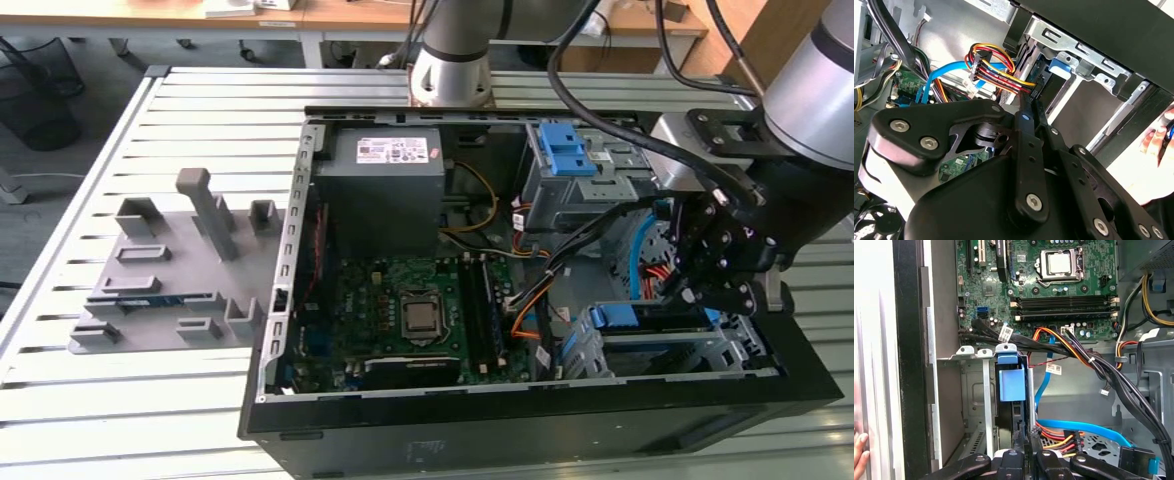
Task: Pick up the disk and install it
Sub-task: 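Insert the first disk wire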
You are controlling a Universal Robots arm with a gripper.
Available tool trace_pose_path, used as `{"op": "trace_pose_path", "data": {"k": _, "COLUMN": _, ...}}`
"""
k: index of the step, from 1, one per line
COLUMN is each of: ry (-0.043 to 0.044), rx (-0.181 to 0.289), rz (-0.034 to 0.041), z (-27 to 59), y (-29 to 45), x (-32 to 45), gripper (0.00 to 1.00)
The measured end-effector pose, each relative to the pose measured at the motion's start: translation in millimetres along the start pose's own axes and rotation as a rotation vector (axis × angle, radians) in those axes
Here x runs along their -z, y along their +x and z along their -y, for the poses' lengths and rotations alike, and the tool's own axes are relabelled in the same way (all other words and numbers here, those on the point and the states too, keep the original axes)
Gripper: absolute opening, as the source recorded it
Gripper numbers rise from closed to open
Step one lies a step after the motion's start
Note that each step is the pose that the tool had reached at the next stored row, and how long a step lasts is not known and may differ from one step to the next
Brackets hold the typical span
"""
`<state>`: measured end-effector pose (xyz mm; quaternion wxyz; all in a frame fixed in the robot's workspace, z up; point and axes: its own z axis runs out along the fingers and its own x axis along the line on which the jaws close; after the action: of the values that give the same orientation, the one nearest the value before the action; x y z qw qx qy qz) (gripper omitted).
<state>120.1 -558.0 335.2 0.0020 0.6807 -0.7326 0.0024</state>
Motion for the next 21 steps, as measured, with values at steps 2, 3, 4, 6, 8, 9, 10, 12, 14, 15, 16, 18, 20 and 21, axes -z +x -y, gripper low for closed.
{"op": "trace_pose_path", "data": {"k": 2, "ry": 0.0, "rx": 0.0, "rz": 0.0001, "z": 0.0, "y": 0.0, "x": 0.0, "gripper": 0.16}}
{"op": "trace_pose_path", "data": {"k": 3, "ry": 0.0, "rx": -0.001, "rz": -0.0002, "z": 0.0, "y": 0.0, "x": 0.1, "gripper": 0.16}}
{"op": "trace_pose_path", "data": {"k": 4, "ry": 0.0, "rx": -0.001, "rz": -0.0004, "z": 0.0, "y": 0.2, "x": 0.2, "gripper": 0.16}}
{"op": "trace_pose_path", "data": {"k": 6, "ry": 0.0, "rx": -0.002, "rz": 0.0, "z": 0.0, "y": 0.6, "x": -0.1, "gripper": 0.16}}
{"op": "trace_pose_path", "data": {"k": 8, "ry": 0.0, "rx": -0.003, "rz": -0.0001, "z": 0.0, "y": 0.6, "x": -0.2, "gripper": 0.16}}
{"op": "trace_pose_path", "data": {"k": 9, "ry": 0.0, "rx": -0.003, "rz": -0.0001, "z": 0.0, "y": 0.7, "x": -0.5, "gripper": 0.16}}
{"op": "trace_pose_path", "data": {"k": 10, "ry": 0.0, "rx": -0.003, "rz": -0.0002, "z": 0.1, "y": 0.7, "x": -0.8, "gripper": 0.16}}
{"op": "trace_pose_path", "data": {"k": 12, "ry": 0.0, "rx": -0.003, "rz": -0.0002, "z": 0.0, "y": 0.7, "x": -1.0, "gripper": 0.16}}
{"op": "trace_pose_path", "data": {"k": 14, "ry": 0.0, "rx": -0.003, "rz": -0.0002, "z": 0.1, "y": 0.7, "x": -1.3, "gripper": 0.16}}
{"op": "trace_pose_path", "data": {"k": 15, "ry": 0.0, "rx": -0.003, "rz": -0.0001, "z": 0.1, "y": 0.7, "x": -1.4, "gripper": 0.16}}
{"op": "trace_pose_path", "data": {"k": 16, "ry": 0.0, "rx": -0.003, "rz": -0.0002, "z": 0.1, "y": 0.7, "x": -1.6, "gripper": 0.16}}
{"op": "trace_pose_path", "data": {"k": 18, "ry": 0.0, "rx": -0.003, "rz": -0.0002, "z": 0.1, "y": 0.6, "x": -1.9, "gripper": 0.16}}
{"op": "trace_pose_path", "data": {"k": 20, "ry": 0.0, "rx": -0.003, "rz": -0.0001, "z": 0.1, "y": 0.7, "x": -2.2, "gripper": 0.16}}
{"op": "trace_pose_path", "data": {"k": 21, "ry": 0.0, "rx": -0.003, "rz": -0.0001, "z": 0.1, "y": 0.7, "x": -2.4, "gripper": 0.16}}
